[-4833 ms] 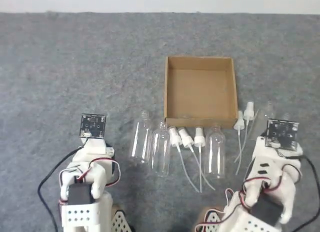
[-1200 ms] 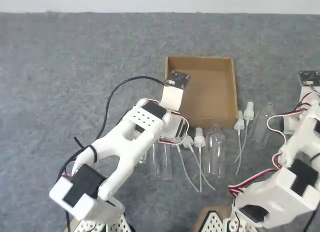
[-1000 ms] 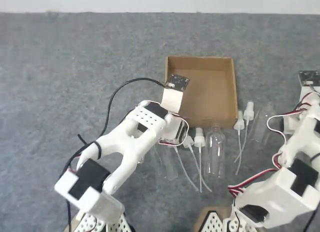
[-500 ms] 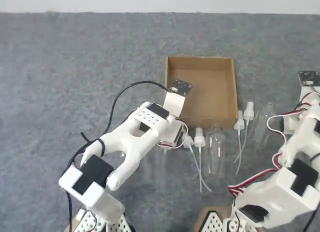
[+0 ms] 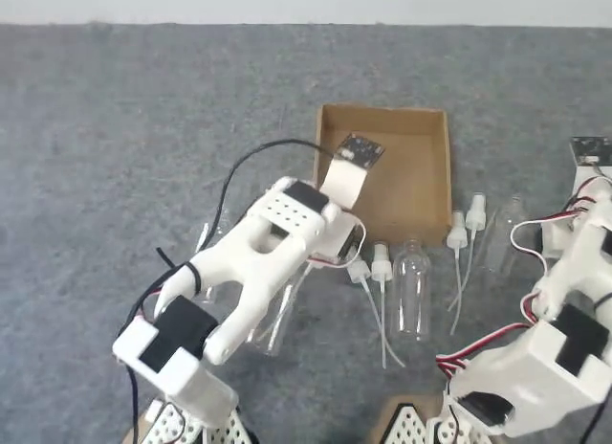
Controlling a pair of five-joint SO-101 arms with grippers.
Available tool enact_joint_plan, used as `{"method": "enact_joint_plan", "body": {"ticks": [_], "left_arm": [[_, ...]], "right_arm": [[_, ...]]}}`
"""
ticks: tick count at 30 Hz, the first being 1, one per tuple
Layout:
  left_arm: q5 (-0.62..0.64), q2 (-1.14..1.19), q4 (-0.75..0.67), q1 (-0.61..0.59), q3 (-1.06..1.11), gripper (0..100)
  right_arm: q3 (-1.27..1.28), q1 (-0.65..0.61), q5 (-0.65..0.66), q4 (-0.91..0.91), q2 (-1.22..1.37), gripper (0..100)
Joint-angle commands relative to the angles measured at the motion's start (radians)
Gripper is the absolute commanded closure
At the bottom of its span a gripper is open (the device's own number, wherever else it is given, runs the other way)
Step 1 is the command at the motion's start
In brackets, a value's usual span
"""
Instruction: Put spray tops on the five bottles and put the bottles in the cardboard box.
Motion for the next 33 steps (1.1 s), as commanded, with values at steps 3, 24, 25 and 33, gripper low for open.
{"method": "enact_joint_plan", "body": {"ticks": [3, 24, 25, 33], "left_arm": [[-0.035, -0.058, 0.137, -0.006, -0.202, 99], [-0.061, -0.706, 0.075, -0.256, 0.171, 99], [-0.061, -0.732, 0.048, -0.261, 0.205, 99], [-0.063, -0.845, -0.054, -0.261, 0.387, 99]], "right_arm": [[-0.003, 0.002, 0.014, 0.031, -0.008, 99.2], [-0.051, -0.008, 0.008, 0.102, -0.104, 80.1], [-0.063, -0.021, 0.006, 0.105, -0.099, 80.0], [-0.137, -0.061, 0.008, 0.159, -0.039, 79.9]]}}
